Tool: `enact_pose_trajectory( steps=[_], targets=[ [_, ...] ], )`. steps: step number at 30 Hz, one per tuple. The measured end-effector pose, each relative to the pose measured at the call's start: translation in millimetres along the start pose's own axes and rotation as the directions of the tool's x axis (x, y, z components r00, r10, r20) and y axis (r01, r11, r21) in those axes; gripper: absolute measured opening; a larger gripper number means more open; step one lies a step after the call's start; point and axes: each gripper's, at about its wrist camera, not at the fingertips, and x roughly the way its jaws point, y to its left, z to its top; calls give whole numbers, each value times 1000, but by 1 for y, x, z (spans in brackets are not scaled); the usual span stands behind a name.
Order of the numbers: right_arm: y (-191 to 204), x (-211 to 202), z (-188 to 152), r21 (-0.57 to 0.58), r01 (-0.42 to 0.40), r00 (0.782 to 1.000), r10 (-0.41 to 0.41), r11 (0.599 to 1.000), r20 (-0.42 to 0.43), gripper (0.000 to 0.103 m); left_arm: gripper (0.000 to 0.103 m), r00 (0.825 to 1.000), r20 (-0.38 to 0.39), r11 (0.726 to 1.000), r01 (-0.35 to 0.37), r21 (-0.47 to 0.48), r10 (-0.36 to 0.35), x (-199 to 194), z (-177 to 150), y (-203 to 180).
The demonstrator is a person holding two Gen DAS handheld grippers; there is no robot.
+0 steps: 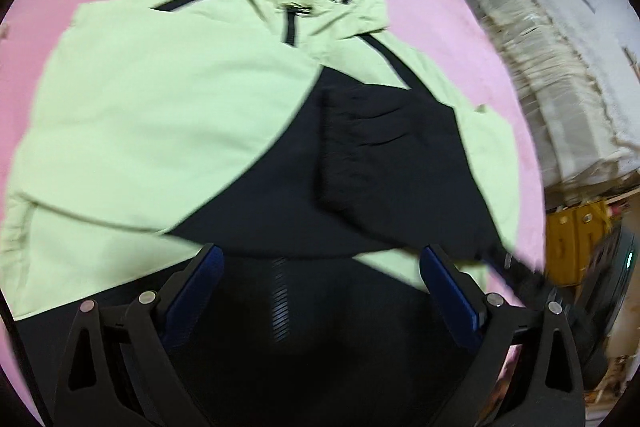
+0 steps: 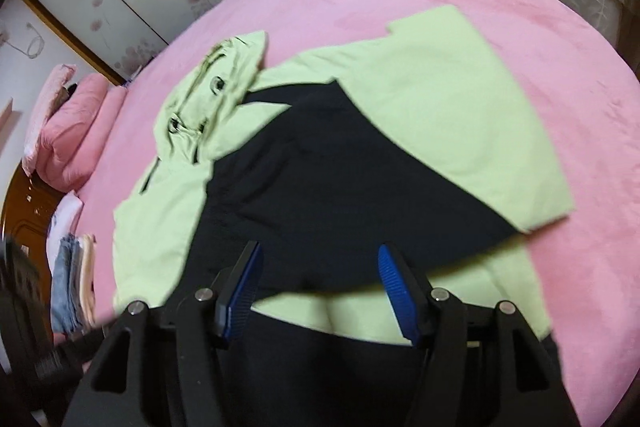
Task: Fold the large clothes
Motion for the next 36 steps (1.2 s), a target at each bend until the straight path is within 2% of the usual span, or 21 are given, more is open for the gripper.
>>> enact_pose_trajectory(
  steps=[1, 3, 4, 6, 8, 12, 14, 16, 18, 19, 23, 27, 31, 34, 36],
  targets=[
    [-9, -4, -3, 0, 7, 1000, -7, 1000, -9, 60, 94, 1000, -3, 1000, 14, -13, -14, 9, 4, -3],
    [-22, -11, -9, -13, 32, 999, -32, 999, -5, 60, 78, 999, -18, 999, 27, -39, -27, 27, 10, -6],
    [-28, -16, -12, -25, 53, 999, -52, 998, 4, 60, 73, 999, -29, 998, 28, -48, -29, 34, 12, -6],
    [-40, -21, -19, -48, 75, 997, -74, 996, 14, 60, 51, 997, -74, 998, 25, -56, -29, 57, 16, -8],
    [-51, -22, -24, -77, 104, 995, -104, 992, 0, 60, 49, 997, -80, 999, 1, -49, -5, 71, 15, -12],
    [-69, -17, -30, -142, 129, 989, -138, 981, -55, 60, 49, 998, -40, 999, -40, -24, 39, 88, 21, -28],
    [-75, -16, -30, -161, 136, 988, -146, 978, -47, 60, 49, 997, -19, 997, -71, -29, 70, 92, 22, -37],
    [-80, -12, -29, -185, 161, 985, -170, 970, -33, 60, 41, 993, -7, 993, -117, -36, 117, 95, 25, -44],
    [-84, -8, -26, -194, 186, 981, -195, 963, -27, 60, 23, 981, -18, 980, -196, -41, 195, 99, 28, -52],
    [-85, -6, -24, -195, 193, 979, -202, 962, -25, 60, 23, 978, -11, 977, -209, -41, 209, 98, 30, -56],
    [-94, 10, -11, -168, 228, 970, -238, 959, -43, 60, 9, 973, 96, 978, -208, -22, 209, 75, 37, -77],
    [-98, 12, 2, -115, 216, 975, -220, 970, -21, 60, 7, 965, 215, 988, -152, -11, 150, 34, 55, -99],
    [-92, 15, 9, -145, 224, 974, -225, 964, 4, 60, 7, 937, 335, 994, -107, 1, 101, -18, 78, -105],
    [-87, 15, 14, -175, 223, 975, -221, 959, 28, 60, 7, 896, 431, 993, -120, -6, 111, -55, 95, -105],
    [-84, 15, 18, -191, 226, 974, -223, 955, 38, 60, 7, 866, 477, 987, -162, -17, 150, -72, 103, -97]
  ],
)
